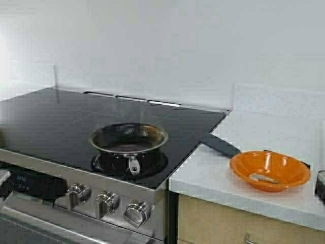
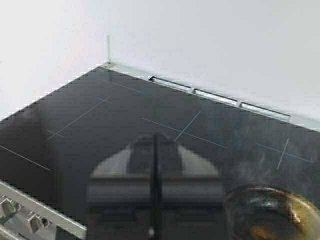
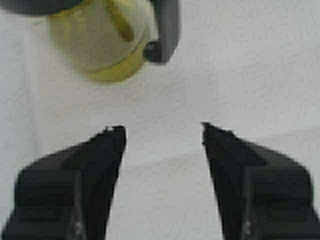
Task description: Add oil to the pan and cook the shrimp and serve it
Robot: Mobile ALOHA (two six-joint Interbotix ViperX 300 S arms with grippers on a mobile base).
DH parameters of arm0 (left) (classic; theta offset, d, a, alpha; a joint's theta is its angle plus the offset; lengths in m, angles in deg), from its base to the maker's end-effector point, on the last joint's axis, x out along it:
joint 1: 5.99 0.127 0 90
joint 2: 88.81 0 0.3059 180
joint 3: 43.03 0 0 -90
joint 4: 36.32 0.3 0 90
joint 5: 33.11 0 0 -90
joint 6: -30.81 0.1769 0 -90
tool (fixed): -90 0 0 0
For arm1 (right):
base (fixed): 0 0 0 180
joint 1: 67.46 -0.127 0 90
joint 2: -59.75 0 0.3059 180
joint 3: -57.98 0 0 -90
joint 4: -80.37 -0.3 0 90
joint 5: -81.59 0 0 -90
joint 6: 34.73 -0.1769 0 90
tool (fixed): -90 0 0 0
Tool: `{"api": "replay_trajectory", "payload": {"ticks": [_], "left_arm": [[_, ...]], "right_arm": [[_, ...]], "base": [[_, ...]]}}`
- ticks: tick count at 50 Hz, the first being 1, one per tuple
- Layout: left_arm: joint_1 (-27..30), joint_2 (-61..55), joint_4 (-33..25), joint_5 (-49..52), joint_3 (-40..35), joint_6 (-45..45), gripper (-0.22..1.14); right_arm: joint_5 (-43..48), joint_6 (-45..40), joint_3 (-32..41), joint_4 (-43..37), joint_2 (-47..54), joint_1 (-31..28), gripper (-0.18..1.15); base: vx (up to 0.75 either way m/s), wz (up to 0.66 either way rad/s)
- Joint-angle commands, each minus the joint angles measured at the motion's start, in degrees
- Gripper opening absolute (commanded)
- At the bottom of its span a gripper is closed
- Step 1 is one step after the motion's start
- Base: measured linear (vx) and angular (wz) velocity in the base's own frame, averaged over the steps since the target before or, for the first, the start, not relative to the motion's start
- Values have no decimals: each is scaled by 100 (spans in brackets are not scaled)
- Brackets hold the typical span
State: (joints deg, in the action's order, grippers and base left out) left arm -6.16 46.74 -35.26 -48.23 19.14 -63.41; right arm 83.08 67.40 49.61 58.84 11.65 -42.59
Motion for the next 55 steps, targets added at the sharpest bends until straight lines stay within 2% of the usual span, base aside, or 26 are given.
{"api": "replay_trajectory", "payload": {"ticks": [1,5,13,16,24,31,41,51,55], "left_arm": [[-9,-35,-18,-26,-97,-53,3],[-9,-26,-18,-26,-105,-132,3],[-9,-18,-26,-18,-114,-308,3],[0,0,-18,-18,-123,-325,3],[-9,141,-18,123,-167,-316,3],[-9,202,-9,185,-185,-308,3],[-9,202,-9,185,-220,-272,3],[-9,229,-18,193,-246,-334,3],[-9,246,-9,211,-237,-334,3]], "right_arm": [[-229,18,-264,9,-984,-9,75],[-308,18,-475,18,-1503,-70,59],[-536,53,-817,70,-2531,-360,12],[-563,105,-888,211,-2839,-562,1],[-624,439,-923,976,-3393,-1573,8],[-809,519,-914,1740,-3577,-2628,8],[-1521,519,-817,1995,-3480,-3946,8],[-2338,439,-712,2566,-3067,-4878,8],[-2496,149,-712,2918,-2883,-5221,8]], "base": [[0,0],[0,0],[0,0],[0,0],[0,0],[0,0],[0,0],[0,0],[0,0]]}}
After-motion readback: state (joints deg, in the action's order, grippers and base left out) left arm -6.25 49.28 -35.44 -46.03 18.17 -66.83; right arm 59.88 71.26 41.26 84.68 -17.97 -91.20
